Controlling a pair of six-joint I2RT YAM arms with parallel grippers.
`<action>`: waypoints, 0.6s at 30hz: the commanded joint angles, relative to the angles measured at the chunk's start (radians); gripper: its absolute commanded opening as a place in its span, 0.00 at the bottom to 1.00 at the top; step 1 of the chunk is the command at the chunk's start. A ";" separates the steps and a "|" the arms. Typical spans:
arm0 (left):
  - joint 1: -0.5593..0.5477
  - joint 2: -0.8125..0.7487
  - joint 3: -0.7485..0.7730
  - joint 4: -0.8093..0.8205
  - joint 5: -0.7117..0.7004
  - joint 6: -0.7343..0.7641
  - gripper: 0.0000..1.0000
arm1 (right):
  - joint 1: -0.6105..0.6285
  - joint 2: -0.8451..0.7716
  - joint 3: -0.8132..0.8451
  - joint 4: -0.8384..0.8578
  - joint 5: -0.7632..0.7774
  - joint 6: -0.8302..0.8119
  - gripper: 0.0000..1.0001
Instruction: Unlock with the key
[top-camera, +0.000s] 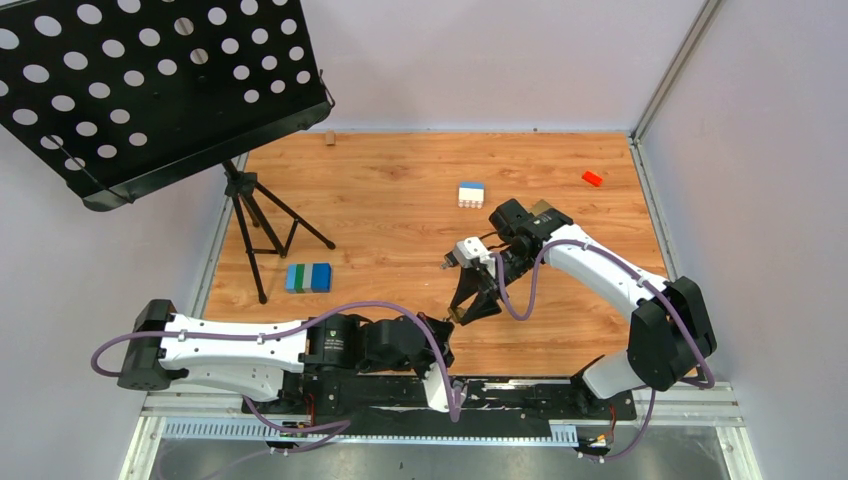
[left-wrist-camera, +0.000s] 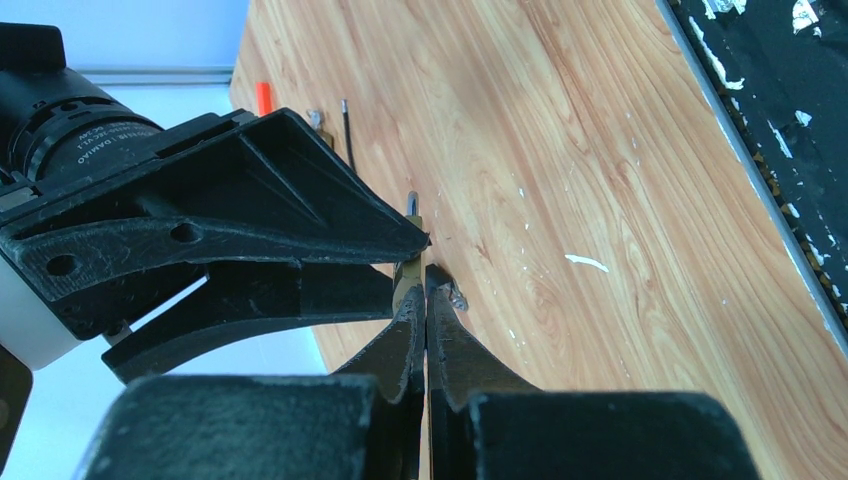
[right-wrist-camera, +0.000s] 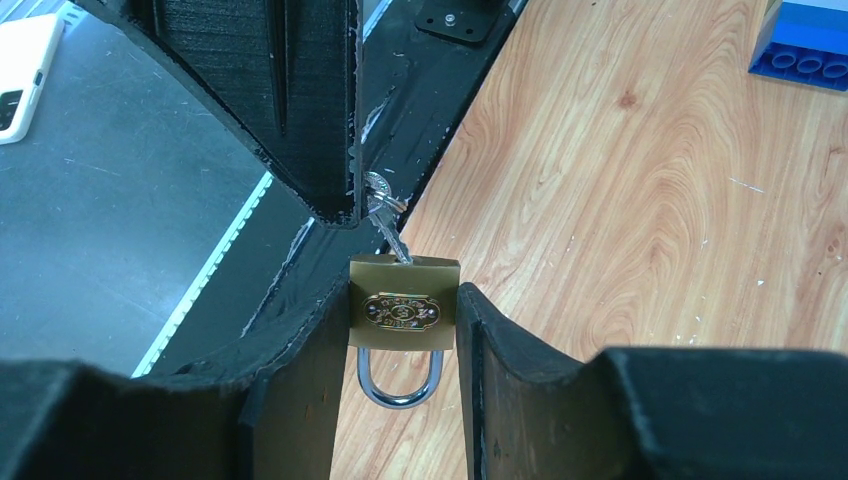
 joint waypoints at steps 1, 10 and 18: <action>0.011 0.019 -0.004 0.035 -0.009 0.012 0.00 | 0.031 -0.013 0.047 -0.011 -0.149 -0.027 0.00; 0.022 -0.008 -0.053 0.065 -0.045 0.046 0.00 | 0.033 -0.027 0.028 -0.017 -0.131 -0.050 0.00; 0.043 -0.038 -0.067 0.060 -0.045 0.050 0.00 | 0.042 -0.023 0.025 -0.042 -0.113 -0.080 0.00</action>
